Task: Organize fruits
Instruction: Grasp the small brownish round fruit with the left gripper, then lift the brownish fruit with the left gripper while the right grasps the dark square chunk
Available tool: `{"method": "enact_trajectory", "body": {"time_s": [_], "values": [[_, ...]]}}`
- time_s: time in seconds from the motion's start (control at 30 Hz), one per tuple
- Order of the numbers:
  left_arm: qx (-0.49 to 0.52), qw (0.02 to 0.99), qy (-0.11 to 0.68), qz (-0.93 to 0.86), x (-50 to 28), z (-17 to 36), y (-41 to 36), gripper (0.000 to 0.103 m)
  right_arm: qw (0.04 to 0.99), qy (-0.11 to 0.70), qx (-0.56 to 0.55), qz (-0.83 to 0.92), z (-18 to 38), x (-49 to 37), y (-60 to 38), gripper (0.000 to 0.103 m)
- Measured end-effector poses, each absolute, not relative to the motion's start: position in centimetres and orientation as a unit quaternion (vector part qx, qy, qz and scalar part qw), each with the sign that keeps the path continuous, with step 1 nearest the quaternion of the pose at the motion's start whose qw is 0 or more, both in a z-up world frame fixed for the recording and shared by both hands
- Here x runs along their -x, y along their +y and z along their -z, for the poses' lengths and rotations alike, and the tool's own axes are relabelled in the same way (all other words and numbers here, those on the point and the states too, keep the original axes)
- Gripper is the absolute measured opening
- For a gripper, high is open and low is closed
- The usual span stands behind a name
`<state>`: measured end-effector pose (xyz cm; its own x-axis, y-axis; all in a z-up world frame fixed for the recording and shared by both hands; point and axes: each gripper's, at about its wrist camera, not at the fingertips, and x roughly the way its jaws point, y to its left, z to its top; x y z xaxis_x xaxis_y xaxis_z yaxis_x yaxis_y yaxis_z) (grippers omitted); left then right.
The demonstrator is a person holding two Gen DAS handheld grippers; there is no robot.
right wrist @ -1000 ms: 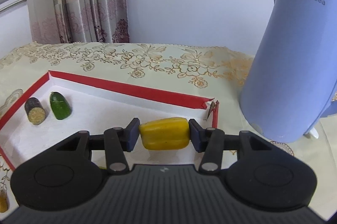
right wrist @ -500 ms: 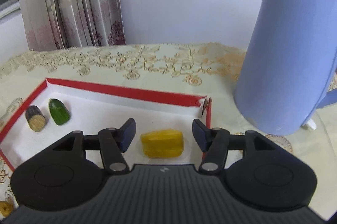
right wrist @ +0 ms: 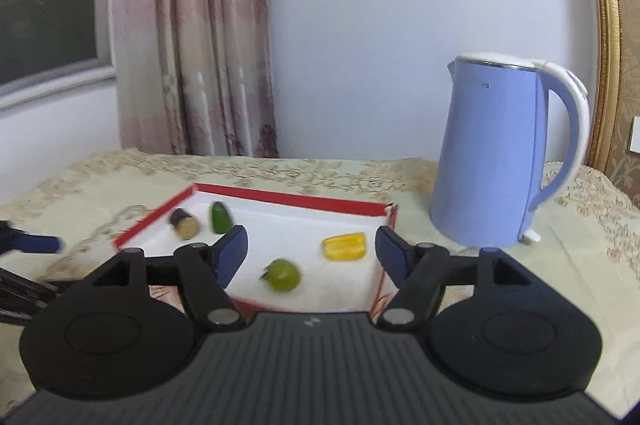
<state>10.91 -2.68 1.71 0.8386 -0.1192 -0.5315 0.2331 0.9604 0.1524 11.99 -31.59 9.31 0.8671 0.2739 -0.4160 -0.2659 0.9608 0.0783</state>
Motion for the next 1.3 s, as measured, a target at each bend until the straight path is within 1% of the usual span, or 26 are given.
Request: {"method": "enact_trajectory", "body": {"time_s": [0.07, 0.23, 0.4, 0.5, 0.57, 0.63, 0.73, 1.0, 1.1, 1.17, 1.2, 1.3], "values": [[-0.124, 0.95, 0.271, 0.093, -10.9, -0.8, -3.1, 0.082, 0.967, 0.212, -0.013, -0.143, -8.7, -10.3, -31.3, 0.07], [-0.132, 0.946, 0.27, 0.124, -10.5, 0.2, -3.1, 0.082, 0.968, 0.217, 0.007, -0.123, -6.8, -8.2, -30.7, 0.07], [-0.15, 0.943, 0.262, 0.138, -10.2, 0.8, -3.8, 0.082, 0.963, 0.23, -0.053, -0.13, -5.3, -7.9, -31.7, 0.07], [-0.149, 0.941, 0.27, 0.139, -10.4, 1.3, -3.9, 0.074, 0.961, 0.236, -0.065, -0.128, -4.6, -8.2, -31.9, 0.07], [-0.146, 0.938, 0.28, 0.142, -10.6, 1.5, -3.9, 0.067, 0.96, 0.24, -0.063, -0.129, -4.2, -8.4, -31.8, 0.07], [-0.144, 0.935, 0.291, 0.143, -11.0, 1.9, -3.8, 0.064, 0.959, 0.241, -0.063, -0.133, -4.0, -8.4, -31.7, 0.07], [-0.137, 0.933, 0.301, 0.144, -11.3, 2.1, -3.8, 0.063, 0.96, 0.24, -0.06, -0.134, -4.0, -8.4, -31.6, 0.07], [-0.106, 0.927, 0.324, 0.156, -12.2, 2.3, -3.7, 0.054, 0.961, 0.237, -0.067, -0.124, -3.9, -8.4, -32.1, 0.07], [-0.082, 0.924, 0.335, 0.163, -12.6, 2.2, -3.5, 0.044, 0.961, 0.237, -0.066, -0.125, -3.9, -8.4, -32.1, 0.07], [-0.068, 0.922, 0.342, 0.17, -12.7, 2.1, -3.3, 0.033, 0.961, 0.237, -0.066, -0.124, -3.9, -8.4, -32.1, 0.07], [-0.071, 0.923, 0.341, 0.166, -12.7, 2.1, -3.4, 0.03, 0.961, 0.237, -0.066, -0.123, -3.9, -8.4, -32.1, 0.07], [-0.071, 0.923, 0.342, 0.162, -12.6, 2.1, -3.5, 0.029, 0.962, 0.237, -0.066, -0.119, -3.9, -8.4, -32.1, 0.07]]}}
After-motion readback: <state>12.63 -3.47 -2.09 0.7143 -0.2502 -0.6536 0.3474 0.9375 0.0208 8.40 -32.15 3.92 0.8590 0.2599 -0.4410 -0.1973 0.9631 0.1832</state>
